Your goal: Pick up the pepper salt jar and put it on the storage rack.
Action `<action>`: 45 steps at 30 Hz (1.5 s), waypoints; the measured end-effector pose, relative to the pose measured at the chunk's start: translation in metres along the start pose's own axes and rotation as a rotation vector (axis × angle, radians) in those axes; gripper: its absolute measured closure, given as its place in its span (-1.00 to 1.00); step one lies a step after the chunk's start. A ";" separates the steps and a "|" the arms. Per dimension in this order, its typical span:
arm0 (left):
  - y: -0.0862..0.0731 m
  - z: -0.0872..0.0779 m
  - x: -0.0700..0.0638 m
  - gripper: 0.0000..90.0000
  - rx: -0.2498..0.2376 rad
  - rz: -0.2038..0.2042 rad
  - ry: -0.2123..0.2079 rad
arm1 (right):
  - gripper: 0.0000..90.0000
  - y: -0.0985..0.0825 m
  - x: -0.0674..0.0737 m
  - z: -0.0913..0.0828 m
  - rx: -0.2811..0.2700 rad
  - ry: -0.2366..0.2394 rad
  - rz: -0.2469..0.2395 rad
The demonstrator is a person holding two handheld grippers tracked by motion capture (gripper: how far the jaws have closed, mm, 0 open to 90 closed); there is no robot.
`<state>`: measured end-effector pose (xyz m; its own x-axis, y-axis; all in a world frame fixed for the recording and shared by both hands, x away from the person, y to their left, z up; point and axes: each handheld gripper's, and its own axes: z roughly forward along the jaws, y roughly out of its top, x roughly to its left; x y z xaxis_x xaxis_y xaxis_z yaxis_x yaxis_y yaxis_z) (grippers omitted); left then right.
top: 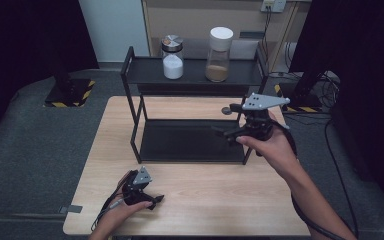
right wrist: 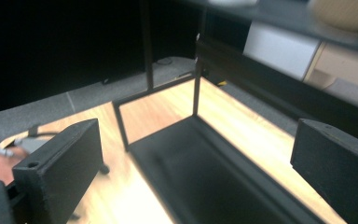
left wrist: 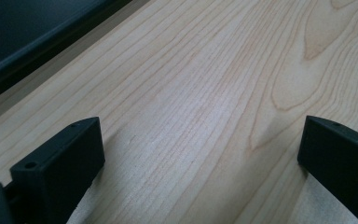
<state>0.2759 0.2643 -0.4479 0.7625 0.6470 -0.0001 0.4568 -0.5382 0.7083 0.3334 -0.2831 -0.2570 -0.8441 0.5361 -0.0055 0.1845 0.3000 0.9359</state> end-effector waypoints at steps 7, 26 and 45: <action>0.000 0.000 0.000 -1.00 0.000 0.001 0.000 | -0.93 -0.029 0.007 0.011 0.054 0.018 0.010; 0.000 0.000 -0.001 -1.00 -0.001 -0.004 0.002 | -0.92 -0.115 0.019 0.025 0.199 0.035 0.050; 0.000 0.000 -0.001 -1.00 -0.002 -0.006 0.006 | -0.90 -0.185 0.024 0.017 0.379 -0.071 0.061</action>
<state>0.2751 0.2631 -0.4482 0.7569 0.6536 -0.0005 0.4610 -0.5332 0.7093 0.2876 -0.3126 -0.4363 -0.7915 0.6111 0.0100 0.4176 0.5288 0.7389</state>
